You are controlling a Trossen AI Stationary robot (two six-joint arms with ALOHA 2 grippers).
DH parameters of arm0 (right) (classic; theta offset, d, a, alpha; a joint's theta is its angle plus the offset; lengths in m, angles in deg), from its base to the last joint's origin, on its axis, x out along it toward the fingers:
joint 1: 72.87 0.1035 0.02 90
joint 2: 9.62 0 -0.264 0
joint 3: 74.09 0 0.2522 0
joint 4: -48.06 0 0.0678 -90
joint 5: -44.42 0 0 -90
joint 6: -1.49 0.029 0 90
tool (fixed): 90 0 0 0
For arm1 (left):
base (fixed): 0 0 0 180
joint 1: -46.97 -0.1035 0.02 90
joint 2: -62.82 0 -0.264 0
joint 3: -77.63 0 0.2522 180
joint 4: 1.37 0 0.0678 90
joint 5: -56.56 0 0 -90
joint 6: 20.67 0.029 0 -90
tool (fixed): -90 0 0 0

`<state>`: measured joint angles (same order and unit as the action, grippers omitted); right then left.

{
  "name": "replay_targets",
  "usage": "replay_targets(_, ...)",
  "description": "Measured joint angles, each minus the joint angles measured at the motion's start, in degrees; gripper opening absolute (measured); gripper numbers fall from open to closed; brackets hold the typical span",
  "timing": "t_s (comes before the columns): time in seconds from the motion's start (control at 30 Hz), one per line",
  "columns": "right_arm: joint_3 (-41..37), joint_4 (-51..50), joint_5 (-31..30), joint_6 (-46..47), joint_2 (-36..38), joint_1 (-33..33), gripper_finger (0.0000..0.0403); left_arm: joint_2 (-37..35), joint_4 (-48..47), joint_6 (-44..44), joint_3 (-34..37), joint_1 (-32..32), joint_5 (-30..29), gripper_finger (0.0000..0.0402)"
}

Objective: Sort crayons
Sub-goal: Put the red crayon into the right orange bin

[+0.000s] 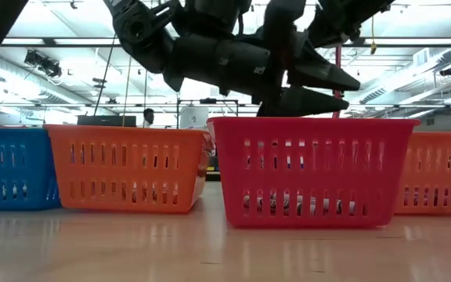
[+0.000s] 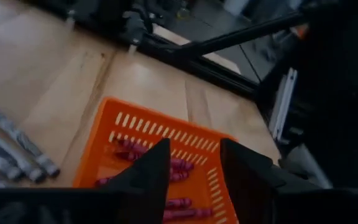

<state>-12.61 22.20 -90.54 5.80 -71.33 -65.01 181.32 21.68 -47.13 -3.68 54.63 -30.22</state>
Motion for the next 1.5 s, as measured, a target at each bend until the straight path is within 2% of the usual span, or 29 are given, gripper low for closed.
replay_targets(0.1, 0.0, -0.7, 2.8, 0.0, 0.0, 0.3, 0.0106, -1.9, -4.1, 4.4, 0.0, -1.3, 0.6, 0.0154)
replay_targets(0.2, 0.0, -2.7, 8.2, 1.7, 0.0, 0.5, 0.0106, -4.4, -6.3, 9.8, 2.2, -2.4, -0.6, 0.0151)
replay_targets(0.33, 0.0, -5.4, 14.6, 4.1, -1.2, 0.4, 0.0106, -9.9, -0.3, 14.9, 10.5, -3.1, -3.9, 0.0143)
replay_targets(0.53, 0.0, -2.5, 14.7, 2.5, -6.9, -1.9, 0.0106, -19.3, 9.2, 17.0, 24.3, -4.9, -5.3, 0.0142)
replay_targets(0.67, 0.2, 0.4, 15.4, 5.4, -10.8, -5.6, 0.0106, -24.5, 9.1, 17.6, 30.5, -5.8, -6.8, 0.0142)
replay_targets(0.73, 1.6, 0.4, 17.8, 8.9, -12.9, -8.0, 0.0106, -26.9, 8.5, 19.0, 33.1, -5.9, -7.2, 0.0142)
replay_targets(0.93, 4.7, -7.0, 27.2, 17.2, -20.1, -12.8, 0.0106, -31.3, 7.8, 25.3, 37.4, -6.7, -10.6, 0.0142)
replay_targets(1.07, 6.7, -13.6, 30.7, 20.5, -23.9, -14.5, 0.0106, -32.6, 5.8, 28.1, 37.8, -8.4, -11.2, 0.0142)
replay_targets(1.3, 10.5, -19.0, 38.3, 15.4, -28.5, -15.6, 0.0106, -33.2, 0.8, 31.0, 38.0, -11.2, -11.2, 0.0142)
replay_targets(1.5, 13.4, -20.8, 39.1, 10.7, -30.8, -15.6, 0.0106, -33.9, -6.6, 31.0, 38.0, -11.7, -11.1, 0.0142)
